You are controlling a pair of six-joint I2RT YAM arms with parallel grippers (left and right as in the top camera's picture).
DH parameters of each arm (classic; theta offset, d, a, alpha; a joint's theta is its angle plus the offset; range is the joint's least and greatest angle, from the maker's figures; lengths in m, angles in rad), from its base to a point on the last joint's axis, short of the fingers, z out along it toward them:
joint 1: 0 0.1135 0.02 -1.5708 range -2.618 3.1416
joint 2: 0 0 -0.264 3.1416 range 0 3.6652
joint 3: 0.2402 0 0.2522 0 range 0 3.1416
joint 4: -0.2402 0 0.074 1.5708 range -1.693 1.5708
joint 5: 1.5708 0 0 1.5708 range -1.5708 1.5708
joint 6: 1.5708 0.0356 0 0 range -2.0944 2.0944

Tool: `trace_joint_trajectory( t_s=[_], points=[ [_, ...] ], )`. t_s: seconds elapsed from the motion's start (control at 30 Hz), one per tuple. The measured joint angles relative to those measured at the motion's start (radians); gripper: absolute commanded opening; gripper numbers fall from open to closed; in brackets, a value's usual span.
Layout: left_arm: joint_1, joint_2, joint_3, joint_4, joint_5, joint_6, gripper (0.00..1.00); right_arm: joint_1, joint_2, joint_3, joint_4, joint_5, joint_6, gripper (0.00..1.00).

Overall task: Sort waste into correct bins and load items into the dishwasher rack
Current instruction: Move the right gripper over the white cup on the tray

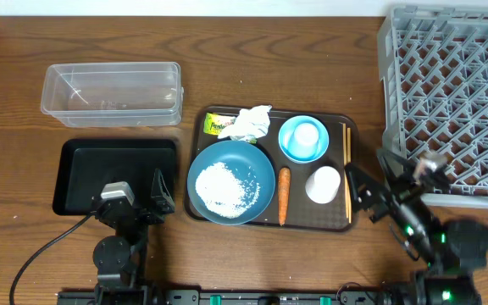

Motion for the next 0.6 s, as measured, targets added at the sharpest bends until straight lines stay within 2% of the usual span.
trace_joint_trajectory(
  t_s=[0.3,0.6],
  points=[
    [0.000,0.000,0.000,0.000,0.000,0.002,0.98,0.144,0.392,0.219,-0.214,0.003,-0.203,0.99],
    [0.000,0.000,0.000,0.000,0.000,0.002,0.98,0.342,0.645,0.421,-0.494,0.335,-0.311,0.99]
  ],
)
